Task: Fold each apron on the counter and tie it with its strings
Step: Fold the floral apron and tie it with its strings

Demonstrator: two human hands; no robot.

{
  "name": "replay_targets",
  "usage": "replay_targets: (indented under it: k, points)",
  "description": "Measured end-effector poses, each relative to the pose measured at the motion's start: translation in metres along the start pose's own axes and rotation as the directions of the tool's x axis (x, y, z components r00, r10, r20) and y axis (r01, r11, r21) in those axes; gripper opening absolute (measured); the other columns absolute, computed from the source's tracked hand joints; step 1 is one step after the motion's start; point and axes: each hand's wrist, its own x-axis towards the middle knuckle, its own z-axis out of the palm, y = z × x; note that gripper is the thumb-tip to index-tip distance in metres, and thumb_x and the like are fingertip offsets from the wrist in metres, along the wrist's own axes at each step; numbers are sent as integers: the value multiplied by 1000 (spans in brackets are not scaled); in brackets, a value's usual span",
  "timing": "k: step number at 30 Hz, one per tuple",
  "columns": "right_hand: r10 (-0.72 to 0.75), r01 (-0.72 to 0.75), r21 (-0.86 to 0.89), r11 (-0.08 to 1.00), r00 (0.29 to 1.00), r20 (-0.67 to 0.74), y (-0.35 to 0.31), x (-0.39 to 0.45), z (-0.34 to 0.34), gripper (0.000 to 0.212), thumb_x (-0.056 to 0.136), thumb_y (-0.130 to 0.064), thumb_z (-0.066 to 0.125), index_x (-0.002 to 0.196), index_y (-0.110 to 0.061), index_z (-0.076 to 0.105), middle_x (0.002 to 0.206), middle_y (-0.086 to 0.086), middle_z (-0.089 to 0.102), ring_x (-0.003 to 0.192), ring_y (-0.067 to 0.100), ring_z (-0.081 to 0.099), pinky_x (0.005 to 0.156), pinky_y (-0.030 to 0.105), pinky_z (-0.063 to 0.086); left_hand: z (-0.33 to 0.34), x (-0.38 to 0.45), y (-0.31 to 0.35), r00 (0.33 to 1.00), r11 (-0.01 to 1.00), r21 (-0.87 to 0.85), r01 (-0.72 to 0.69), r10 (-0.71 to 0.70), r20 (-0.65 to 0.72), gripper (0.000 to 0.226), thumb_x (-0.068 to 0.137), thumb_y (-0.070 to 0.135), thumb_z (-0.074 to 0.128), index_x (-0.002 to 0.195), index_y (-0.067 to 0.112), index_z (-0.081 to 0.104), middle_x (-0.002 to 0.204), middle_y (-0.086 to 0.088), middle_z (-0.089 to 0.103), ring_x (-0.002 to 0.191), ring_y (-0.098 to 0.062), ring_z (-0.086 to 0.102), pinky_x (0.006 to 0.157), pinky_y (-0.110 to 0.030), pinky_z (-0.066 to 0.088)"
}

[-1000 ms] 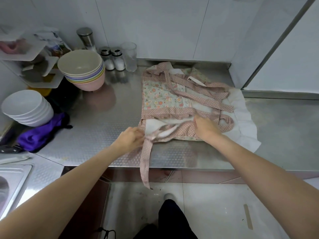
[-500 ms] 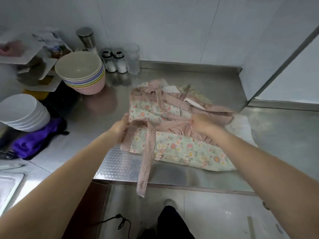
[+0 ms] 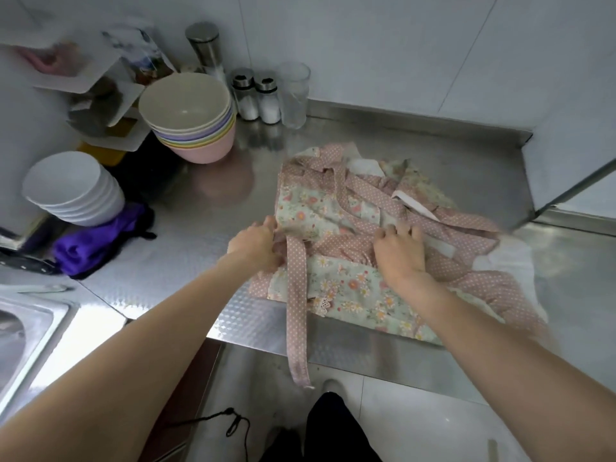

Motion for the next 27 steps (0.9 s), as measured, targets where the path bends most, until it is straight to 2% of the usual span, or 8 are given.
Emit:
replay_targets:
  k: [4,9,12,16,19,23,25,27]
  points:
    - [-31,34,6,999,971,-235,-6,-9,-7,33,78,-4,66,110,-3,60,115,16,55,107,31,53,84,38,44,-9,10,14,952,953,45,-301,303,-38,34,85,2,54,115,16,59,120,-7,54,113,-27,52,92,-36,45]
    - [128,-73,458,886,988,-91,-14,-1,-9,44,96,-2,41,138,-3,31,71,3,53,64,22,55,57,31,45,-11,20,4,999,931,-365,-24,38,31,35,91,-4,36,113,3,62,106,-16,66,73,-25,65,67,-27,55]
    - [146,-171,567,806,985,89,-28,1,6,40,98,-8,41,136,-4,30,79,7,58,67,23,58,63,33,54,-18,23,-3,976,624,-752,215,-116,184,28,96,2,33,109,0,58,95,-17,63,59,-18,61,48,-22,56]
    - [117,-175,488,855,982,148,-34,6,10,52,94,3,41,143,0,21,94,14,63,71,23,59,64,29,54,-31,21,-7,932,253,-910,329,-242,270,31,102,25,34,90,4,55,72,-9,54,33,-8,51,32,-13,40]
    - [108,-166,418,893,981,160,-38,6,8,56,92,8,41,143,3,18,113,20,60,87,28,63,69,30,51,-44,22,-5,908,95,-939,332,-302,291,37,97,39,43,93,3,52,84,-8,53,63,-14,56,37,-15,47]
    - [92,-161,384,909,977,191,-40,3,5,60,91,6,44,143,2,15,131,26,45,107,36,58,80,35,50,-68,26,9,940,-188,-938,292,-122,318,53,95,47,41,125,4,39,109,-15,44,102,-27,58,64,-31,59]
    - [84,-165,393,905,973,216,-39,5,4,63,90,7,46,144,1,14,133,26,43,110,36,57,82,37,50,-69,30,12,967,-69,-978,198,-150,206,52,97,43,39,134,7,34,112,-13,43,107,-27,51,81,-37,49]
    - [80,-174,393,903,966,245,-39,6,2,67,88,7,48,144,2,13,135,27,41,111,37,56,81,36,50,-56,30,12,994,518,-855,-32,-72,-80,43,96,29,49,134,11,39,113,-7,48,101,-21,49,84,-34,42]
